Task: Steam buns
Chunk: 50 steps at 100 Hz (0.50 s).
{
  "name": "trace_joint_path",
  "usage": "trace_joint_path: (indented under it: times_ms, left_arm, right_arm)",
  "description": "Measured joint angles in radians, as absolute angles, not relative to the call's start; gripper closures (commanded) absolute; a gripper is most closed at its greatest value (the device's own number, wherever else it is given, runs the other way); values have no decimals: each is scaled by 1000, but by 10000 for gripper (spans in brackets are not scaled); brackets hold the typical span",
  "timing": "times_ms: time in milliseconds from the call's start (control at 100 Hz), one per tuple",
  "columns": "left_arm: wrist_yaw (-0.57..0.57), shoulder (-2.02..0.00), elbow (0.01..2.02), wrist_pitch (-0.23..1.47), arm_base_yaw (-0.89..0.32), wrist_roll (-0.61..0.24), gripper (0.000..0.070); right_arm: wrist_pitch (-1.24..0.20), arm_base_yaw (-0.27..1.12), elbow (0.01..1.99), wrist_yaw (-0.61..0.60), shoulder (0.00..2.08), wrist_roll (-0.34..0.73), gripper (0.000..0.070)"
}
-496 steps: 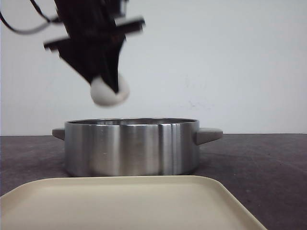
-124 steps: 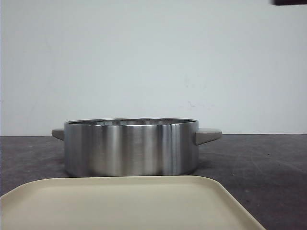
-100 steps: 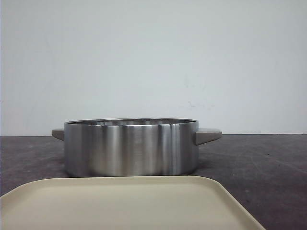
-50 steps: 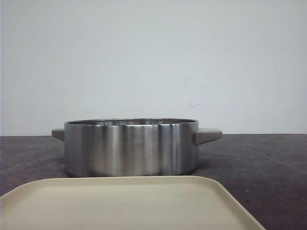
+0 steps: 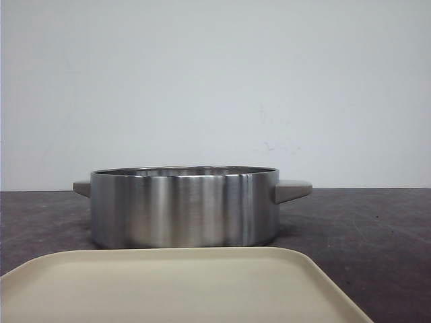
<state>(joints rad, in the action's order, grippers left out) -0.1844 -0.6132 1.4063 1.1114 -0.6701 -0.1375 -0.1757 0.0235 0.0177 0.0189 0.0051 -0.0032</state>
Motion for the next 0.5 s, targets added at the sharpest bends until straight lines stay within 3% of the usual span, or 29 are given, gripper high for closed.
trace_joint_path:
  times_ms: [500]
  left_arm:
    - [-184,-613,1406,1111,-670,-138,683]
  right_arm:
    - [-168,24,16,19,5,-3,689]
